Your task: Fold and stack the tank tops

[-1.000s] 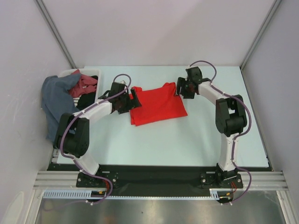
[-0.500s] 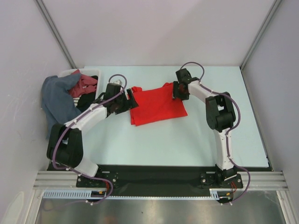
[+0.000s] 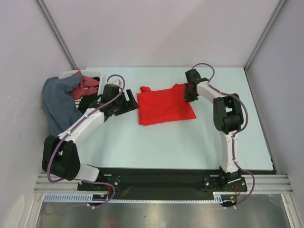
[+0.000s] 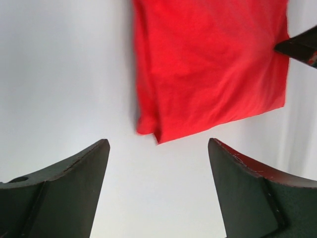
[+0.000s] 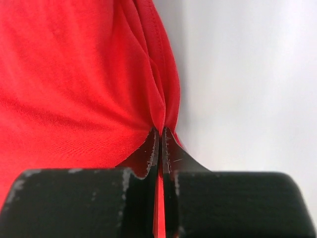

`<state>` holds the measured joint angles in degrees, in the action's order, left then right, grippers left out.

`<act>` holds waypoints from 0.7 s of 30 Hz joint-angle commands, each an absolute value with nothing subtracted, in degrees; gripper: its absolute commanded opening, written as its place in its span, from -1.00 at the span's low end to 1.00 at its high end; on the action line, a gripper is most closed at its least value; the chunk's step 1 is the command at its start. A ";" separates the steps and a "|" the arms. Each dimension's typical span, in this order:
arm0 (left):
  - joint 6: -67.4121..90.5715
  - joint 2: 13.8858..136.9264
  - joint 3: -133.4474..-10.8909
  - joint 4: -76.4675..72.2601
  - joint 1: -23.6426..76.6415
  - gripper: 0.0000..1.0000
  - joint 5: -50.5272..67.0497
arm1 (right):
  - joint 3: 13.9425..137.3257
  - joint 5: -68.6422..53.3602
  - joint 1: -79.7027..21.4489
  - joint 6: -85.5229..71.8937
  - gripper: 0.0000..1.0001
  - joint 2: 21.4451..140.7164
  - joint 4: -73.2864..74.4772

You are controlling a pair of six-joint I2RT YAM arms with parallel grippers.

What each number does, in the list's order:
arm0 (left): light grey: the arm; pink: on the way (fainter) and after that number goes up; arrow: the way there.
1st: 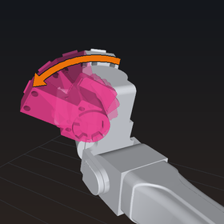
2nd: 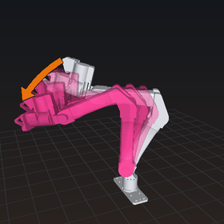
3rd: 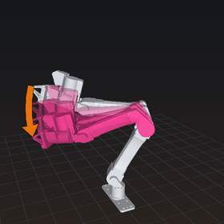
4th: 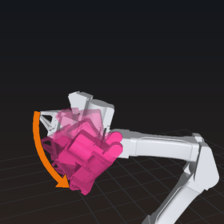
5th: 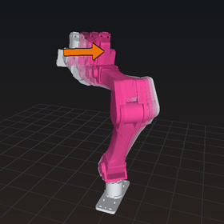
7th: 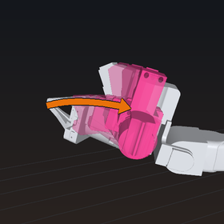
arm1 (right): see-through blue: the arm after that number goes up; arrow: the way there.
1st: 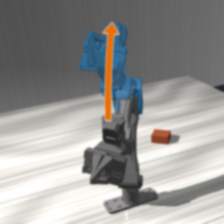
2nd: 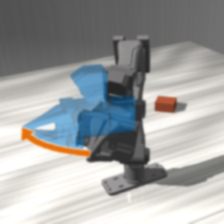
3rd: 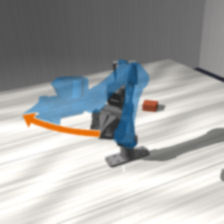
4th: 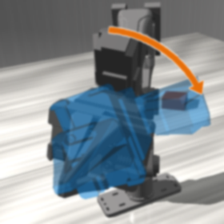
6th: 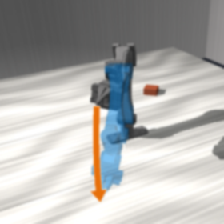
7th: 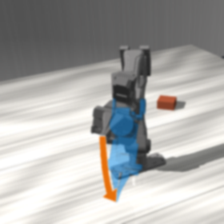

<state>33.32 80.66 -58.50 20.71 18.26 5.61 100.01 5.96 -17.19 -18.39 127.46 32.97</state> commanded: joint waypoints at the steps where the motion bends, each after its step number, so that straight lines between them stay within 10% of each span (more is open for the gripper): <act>1: 31.64 78.23 -60.03 21.62 18.63 0.72 5.71 | 95.81 10.55 -7.31 -19.60 -1.00 122.00 35.77; 8: 32.08 76.29 -60.64 23.02 18.63 0.74 5.02 | 82.80 9.41 12.63 -27.76 -0.84 111.37 32.17; 13: 34.62 75.15 -61.96 26.88 15.48 0.82 0.63 | 72.26 13.62 16.53 -34.53 0.64 98.39 27.61; 21: 32.35 74.09 -72.57 38.55 8.45 0.83 -15.79 | 67.68 20.04 6.96 -32.44 0.65 85.00 26.63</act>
